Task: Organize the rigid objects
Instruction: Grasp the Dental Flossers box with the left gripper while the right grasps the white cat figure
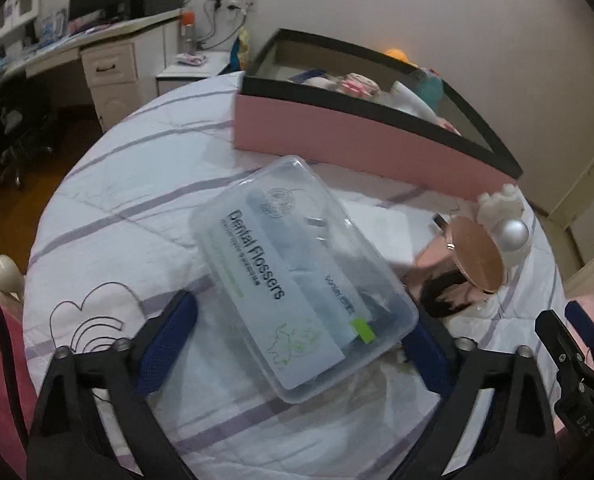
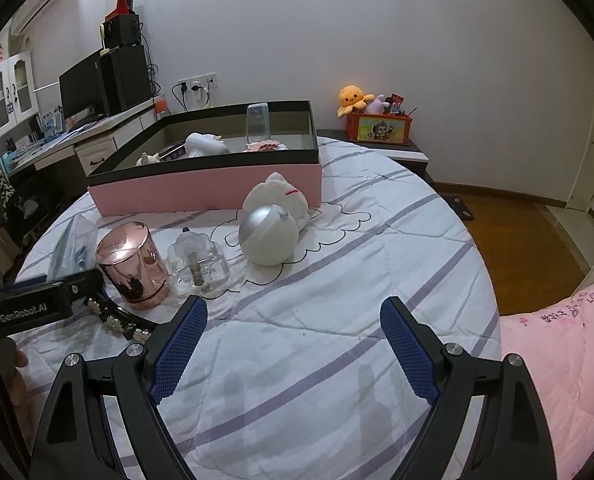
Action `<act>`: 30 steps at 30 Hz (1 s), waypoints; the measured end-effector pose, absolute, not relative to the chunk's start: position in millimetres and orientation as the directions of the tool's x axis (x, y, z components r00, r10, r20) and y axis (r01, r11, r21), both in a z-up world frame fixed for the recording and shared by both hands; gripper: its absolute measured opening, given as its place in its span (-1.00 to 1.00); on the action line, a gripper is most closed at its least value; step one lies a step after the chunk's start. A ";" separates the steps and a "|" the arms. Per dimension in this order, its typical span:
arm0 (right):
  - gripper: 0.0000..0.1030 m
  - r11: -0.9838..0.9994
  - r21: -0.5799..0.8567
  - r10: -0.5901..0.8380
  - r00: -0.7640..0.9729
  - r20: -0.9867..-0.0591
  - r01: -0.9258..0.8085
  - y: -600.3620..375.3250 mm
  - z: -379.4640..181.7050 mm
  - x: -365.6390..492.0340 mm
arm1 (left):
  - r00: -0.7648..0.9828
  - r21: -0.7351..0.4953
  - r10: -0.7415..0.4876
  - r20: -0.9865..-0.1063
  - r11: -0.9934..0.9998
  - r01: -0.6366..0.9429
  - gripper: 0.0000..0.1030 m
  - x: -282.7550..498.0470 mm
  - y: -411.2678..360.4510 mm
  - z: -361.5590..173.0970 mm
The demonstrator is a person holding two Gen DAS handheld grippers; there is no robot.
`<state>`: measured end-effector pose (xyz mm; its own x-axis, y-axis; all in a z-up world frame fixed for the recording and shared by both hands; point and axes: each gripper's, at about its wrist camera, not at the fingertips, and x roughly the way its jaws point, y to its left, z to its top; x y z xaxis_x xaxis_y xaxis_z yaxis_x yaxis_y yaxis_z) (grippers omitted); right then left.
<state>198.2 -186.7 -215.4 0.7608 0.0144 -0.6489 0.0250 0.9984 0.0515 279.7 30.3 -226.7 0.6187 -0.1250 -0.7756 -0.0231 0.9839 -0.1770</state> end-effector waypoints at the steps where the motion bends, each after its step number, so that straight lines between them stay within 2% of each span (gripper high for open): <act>1: 0.74 0.998 0.050 0.015 0.760 -0.650 0.023 -186.5 -215.6 199.2 | 0.625 -0.166 -0.109 -0.773 0.985 -0.034 0.56 278.0 32.8 -225.2; 4: 0.74 0.998 0.058 0.028 0.751 -0.660 0.014 -185.6 -216.9 204.7 | 0.628 -0.176 -0.129 -0.767 0.984 -0.012 0.53 273.7 39.0 -223.7; 10: 0.74 0.996 0.084 0.062 0.721 -0.690 -0.005 -186.9 -218.3 229.8 | 0.648 -0.115 -0.079 -0.757 0.993 -0.012 0.51 256.1 47.5 -222.1; 14: 0.74 0.983 0.181 0.148 0.658 -0.738 -0.018 -195.1 -223.9 264.4 | 0.667 -0.083 -0.052 -0.743 0.996 -0.014 0.46 252.8 47.1 -217.9; 20: 0.72 0.969 0.244 0.173 0.609 -0.774 0.034 -199.8 -233.1 310.2 | 0.673 -0.075 -0.050 -0.738 0.997 -0.007 0.43 258.1 44.7 -212.7; 22: 0.55 0.975 0.211 0.131 0.603 -0.787 0.064 -201.3 -237.1 317.9 | 0.678 -0.072 -0.050 -0.733 0.997 -0.004 0.41 260.3 42.5 -209.5; 23: 0.40 0.979 0.191 0.107 0.610 -0.785 0.073 -200.5 -236.7 318.9 | 0.681 -0.073 -0.052 -0.730 0.997 -0.002 0.41 260.0 42.0 -208.3; 25: -0.05 0.984 0.162 0.084 0.611 -0.787 0.073 -198.8 -236.0 318.6 | 0.686 -0.072 -0.053 -0.725 0.997 0.002 0.39 260.8 39.4 -205.3; 26: -0.11 0.986 0.153 0.079 0.610 -0.788 0.070 -198.4 -235.9 316.8 | 0.692 -0.069 -0.053 -0.720 0.998 0.005 0.38 259.6 37.9 -203.0; 30: -0.11 0.984 0.175 0.113 0.634 -0.765 0.036 -200.5 -230.5 295.3 | 0.712 -0.067 -0.071 -0.698 0.997 0.034 0.35 252.7 28.2 -192.3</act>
